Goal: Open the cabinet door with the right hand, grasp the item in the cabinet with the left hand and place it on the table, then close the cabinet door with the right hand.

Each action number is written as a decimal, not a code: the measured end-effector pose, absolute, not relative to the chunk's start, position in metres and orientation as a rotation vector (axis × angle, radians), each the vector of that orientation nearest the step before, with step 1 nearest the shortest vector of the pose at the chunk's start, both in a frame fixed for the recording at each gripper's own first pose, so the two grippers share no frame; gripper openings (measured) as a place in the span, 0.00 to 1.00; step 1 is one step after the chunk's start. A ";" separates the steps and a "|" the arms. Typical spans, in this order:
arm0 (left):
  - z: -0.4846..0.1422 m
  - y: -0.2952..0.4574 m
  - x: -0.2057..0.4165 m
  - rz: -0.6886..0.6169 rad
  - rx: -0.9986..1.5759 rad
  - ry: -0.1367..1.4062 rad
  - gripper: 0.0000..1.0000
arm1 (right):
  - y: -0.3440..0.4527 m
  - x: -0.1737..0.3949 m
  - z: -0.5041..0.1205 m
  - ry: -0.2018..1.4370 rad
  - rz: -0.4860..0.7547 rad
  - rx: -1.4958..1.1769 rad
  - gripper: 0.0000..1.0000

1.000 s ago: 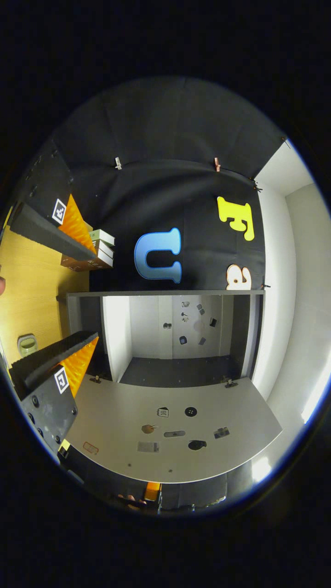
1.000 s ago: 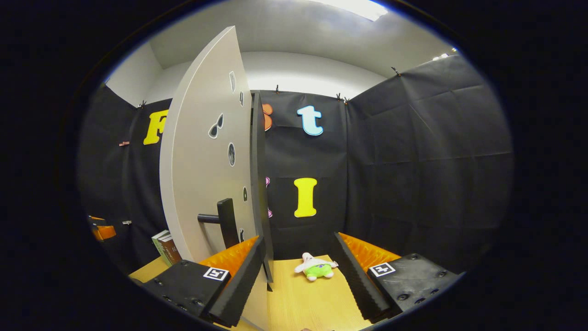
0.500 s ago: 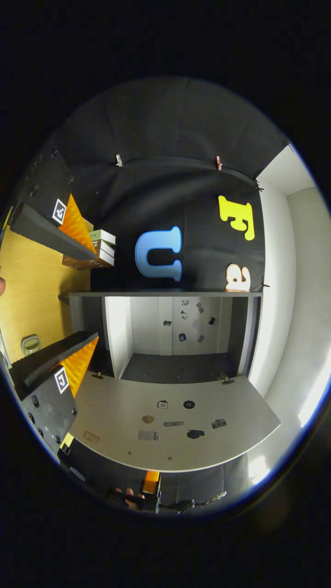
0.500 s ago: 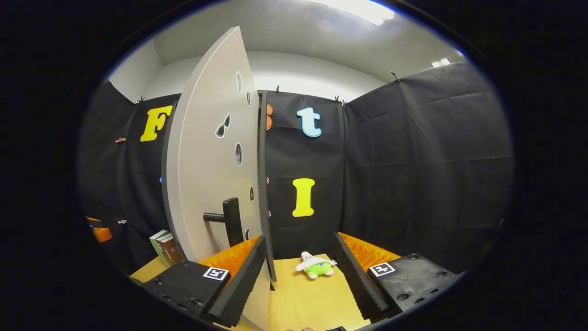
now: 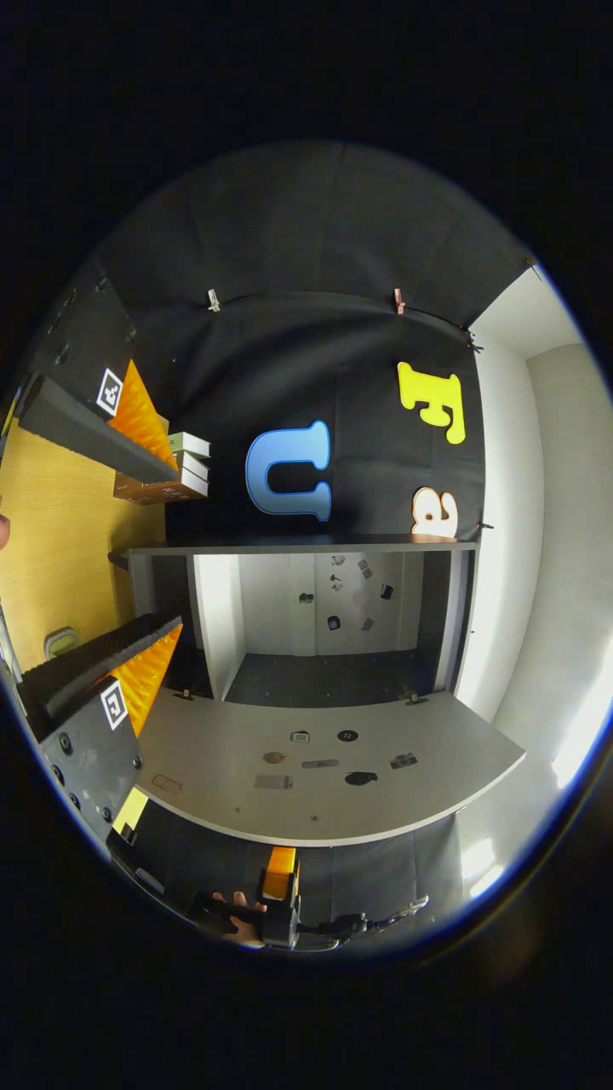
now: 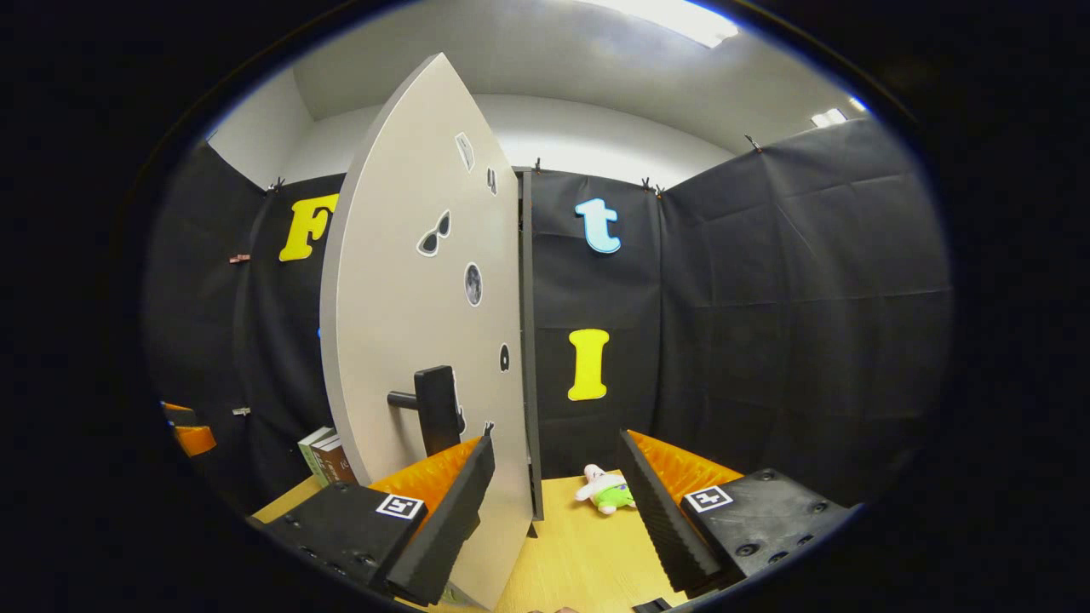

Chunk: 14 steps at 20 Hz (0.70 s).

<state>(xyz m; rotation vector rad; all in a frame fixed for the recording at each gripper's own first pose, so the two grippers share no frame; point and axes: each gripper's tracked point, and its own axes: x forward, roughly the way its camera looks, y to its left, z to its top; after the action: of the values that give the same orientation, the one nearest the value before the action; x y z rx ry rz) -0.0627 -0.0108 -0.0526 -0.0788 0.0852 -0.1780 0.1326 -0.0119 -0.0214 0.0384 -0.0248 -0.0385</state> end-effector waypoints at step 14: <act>-0.050 -0.001 -0.068 -0.157 -0.077 0.081 0.97 | 0.077 0.156 -0.029 0.007 0.154 0.110 0.95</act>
<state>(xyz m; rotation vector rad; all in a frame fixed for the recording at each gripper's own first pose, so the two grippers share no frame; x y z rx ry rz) -0.0684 -0.0014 -0.0503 -0.0768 0.0808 -0.1575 0.1560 0.0773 -0.0288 0.1101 0.0073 0.1535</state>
